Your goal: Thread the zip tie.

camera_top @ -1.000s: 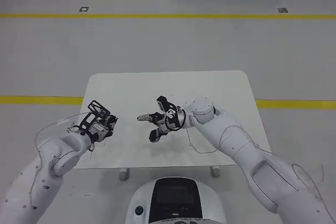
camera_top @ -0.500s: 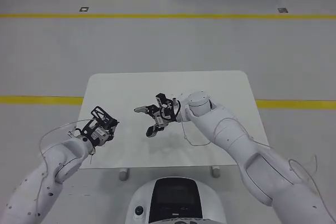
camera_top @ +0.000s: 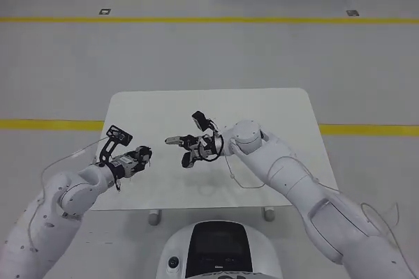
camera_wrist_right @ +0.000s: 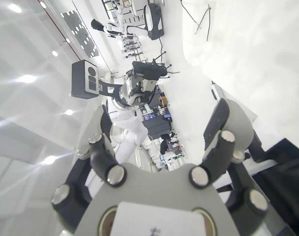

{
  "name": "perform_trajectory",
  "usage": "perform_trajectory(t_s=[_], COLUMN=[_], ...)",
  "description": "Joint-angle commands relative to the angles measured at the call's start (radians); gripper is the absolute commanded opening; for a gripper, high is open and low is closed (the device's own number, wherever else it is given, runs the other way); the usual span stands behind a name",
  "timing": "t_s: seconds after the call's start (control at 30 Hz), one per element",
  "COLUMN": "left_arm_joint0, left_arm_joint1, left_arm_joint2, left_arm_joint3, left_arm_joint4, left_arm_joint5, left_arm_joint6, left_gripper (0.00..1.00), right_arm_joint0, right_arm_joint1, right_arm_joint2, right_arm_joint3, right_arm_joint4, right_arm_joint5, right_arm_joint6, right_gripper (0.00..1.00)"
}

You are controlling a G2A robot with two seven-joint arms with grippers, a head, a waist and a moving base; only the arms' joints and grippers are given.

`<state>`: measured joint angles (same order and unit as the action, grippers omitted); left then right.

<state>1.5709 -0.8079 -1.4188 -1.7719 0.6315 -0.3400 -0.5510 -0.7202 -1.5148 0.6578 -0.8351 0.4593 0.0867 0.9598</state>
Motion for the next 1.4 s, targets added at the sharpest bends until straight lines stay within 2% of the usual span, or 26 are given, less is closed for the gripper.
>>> perform_trajectory(t_s=[0.0, 0.07, 0.3, 0.37, 0.4, 0.53, 0.63, 0.73, 0.8, 1.1, 1.17, 1.2, 1.3, 1.37], left_arm_joint0=[-0.010, -0.012, -0.011, -0.016, -0.022, -0.031, -0.037, -0.046, -0.060, -0.059, -0.053, -0.051, -0.056, -0.063], left_arm_joint1=[0.006, 0.007, 0.006, 0.000, -0.003, -0.010, -0.016, -0.020, -0.021, -0.022, -0.030, -0.036, -0.045, -0.050], left_arm_joint2=[0.010, 0.012, 0.013, 0.020, 0.017, 0.005, 0.003, 0.011, 0.012, 0.017, 0.032, 0.045, 0.064, 0.073], left_arm_joint3=[0.015, 0.016, 0.018, 0.041, 0.062, 0.114, 0.138, 0.154, 0.155, 0.156, 0.164, 0.167, 0.181, 0.193], left_arm_joint4=[-0.034, -0.037, -0.041, -0.135, -0.205, -0.381, -0.520, -0.607, -0.623, -0.627, -0.676, -0.728, -0.808, -0.853], left_arm_joint5=[0.000, 0.000, 0.003, 0.009, 0.006, 0.000, 0.000, 0.000, 0.000, 0.008, 0.028, 0.037, 0.045, 0.044], left_arm_joint6=[0.010, 0.010, 0.014, 0.030, 0.035, 0.047, 0.032, 0.009, -0.016, -0.004, 0.040, 0.055, 0.065, 0.064], left_gripper=[0.00, 0.00, 0.00, 0.00, 0.00, 0.00, 0.00, 0.00, 0.00, 0.00, 0.00, 0.00, 0.00, 0.00], right_arm_joint0=[-0.007, -0.008, -0.008, -0.008, -0.023, -0.077, -0.101, -0.117, -0.119, -0.120, -0.132, -0.144, -0.157, -0.164], right_arm_joint1=[0.006, 0.008, 0.008, 0.008, 0.010, 0.021, 0.023, 0.020, 0.017, 0.016, 0.017, 0.018, 0.019, 0.016], right_arm_joint2=[0.012, 0.017, 0.017, 0.017, 0.020, 0.031, 0.027, 0.033, 0.030, 0.032, 0.030, 0.031, 0.033, 0.034], right_arm_joint3=[-0.006, -0.005, -0.005, -0.005, -0.033, -0.079, -0.101, -0.098, -0.095, -0.093, -0.104, -0.120, -0.131, -0.139], right_arm_joint4=[-0.020, -0.037, -0.037, -0.037, -0.052, -0.089, -0.128, -0.141, -0.161, -0.161, -0.181, -0.185, -0.211, -0.217], right_arm_joint5=[0.014, 0.053, 0.053, 0.053, 0.002, -0.119, -0.197, -0.297, -0.333, -0.337, -0.341, -0.373, -0.418, -0.427], right_arm_joint6=[-0.039, -0.083, -0.083, -0.083, -0.111, -0.114, -0.123, -0.156, -0.179, -0.187, -0.203, -0.206, -0.221, -0.236], right_gripper=[1.00, 1.00, 1.00, 1.00, 1.00, 1.00, 1.00, 1.00, 1.00, 1.00, 1.00, 1.00, 1.00, 1.00])
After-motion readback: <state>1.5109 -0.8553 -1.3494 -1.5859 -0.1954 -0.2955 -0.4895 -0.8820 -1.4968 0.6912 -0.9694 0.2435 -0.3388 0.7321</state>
